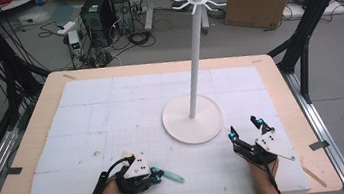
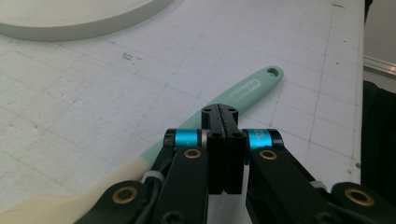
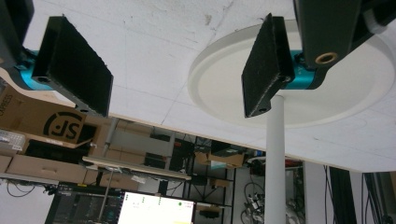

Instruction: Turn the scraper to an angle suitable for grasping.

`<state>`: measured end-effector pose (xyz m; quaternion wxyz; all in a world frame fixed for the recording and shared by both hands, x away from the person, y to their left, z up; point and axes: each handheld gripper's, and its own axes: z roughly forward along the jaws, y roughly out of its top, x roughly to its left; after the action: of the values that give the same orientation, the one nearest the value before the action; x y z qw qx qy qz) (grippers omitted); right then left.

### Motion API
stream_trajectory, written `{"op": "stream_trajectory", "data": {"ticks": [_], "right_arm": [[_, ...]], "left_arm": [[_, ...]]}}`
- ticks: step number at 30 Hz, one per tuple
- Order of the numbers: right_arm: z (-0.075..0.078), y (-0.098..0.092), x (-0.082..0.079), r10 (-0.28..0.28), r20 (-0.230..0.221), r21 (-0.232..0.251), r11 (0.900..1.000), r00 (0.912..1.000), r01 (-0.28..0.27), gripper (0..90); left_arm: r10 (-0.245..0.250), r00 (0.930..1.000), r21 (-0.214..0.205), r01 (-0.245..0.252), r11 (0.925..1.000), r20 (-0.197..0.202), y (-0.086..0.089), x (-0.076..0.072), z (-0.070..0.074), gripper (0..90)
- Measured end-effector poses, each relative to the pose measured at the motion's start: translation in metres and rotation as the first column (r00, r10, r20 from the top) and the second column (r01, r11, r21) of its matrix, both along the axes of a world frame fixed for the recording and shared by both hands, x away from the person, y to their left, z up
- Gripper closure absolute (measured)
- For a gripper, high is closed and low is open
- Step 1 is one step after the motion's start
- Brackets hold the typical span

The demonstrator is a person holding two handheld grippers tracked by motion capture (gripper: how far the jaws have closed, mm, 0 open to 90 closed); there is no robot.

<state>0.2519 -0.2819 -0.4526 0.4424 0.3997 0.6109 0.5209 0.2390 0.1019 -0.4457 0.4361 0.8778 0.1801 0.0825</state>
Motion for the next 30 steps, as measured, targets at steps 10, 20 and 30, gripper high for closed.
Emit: {"op": "stream_trajectory", "data": {"ticks": [10, 20, 30], "right_arm": [[0.0, 0.0, 0.0, -0.002, -0.001, -0.003, 1.0, 1.0, 0.002, 24.6], [0.0, 0.0, 0.0, -0.001, -0.001, -0.008, 1.0, 1.0, 0.001, 24.7], [0.0, 0.0, 0.0, -0.001, 0.003, -0.012, 0.9999, 1.0, 0.001, 24.7]], "left_arm": [[0.007, 0.9999, 0.03, -0.008, 0.9995, 0.012, -0.011, 0.002, -0.001, 90.0], [0.055, 0.998, 0.044, -0.056, 0.9975, 0.032, -0.028, 0.009, -0.001, 90.0], [0.098, 0.994, 0.038, -0.1, 0.9943, 0.048, -0.034, 0.013, -0.001, 90.0]]}}
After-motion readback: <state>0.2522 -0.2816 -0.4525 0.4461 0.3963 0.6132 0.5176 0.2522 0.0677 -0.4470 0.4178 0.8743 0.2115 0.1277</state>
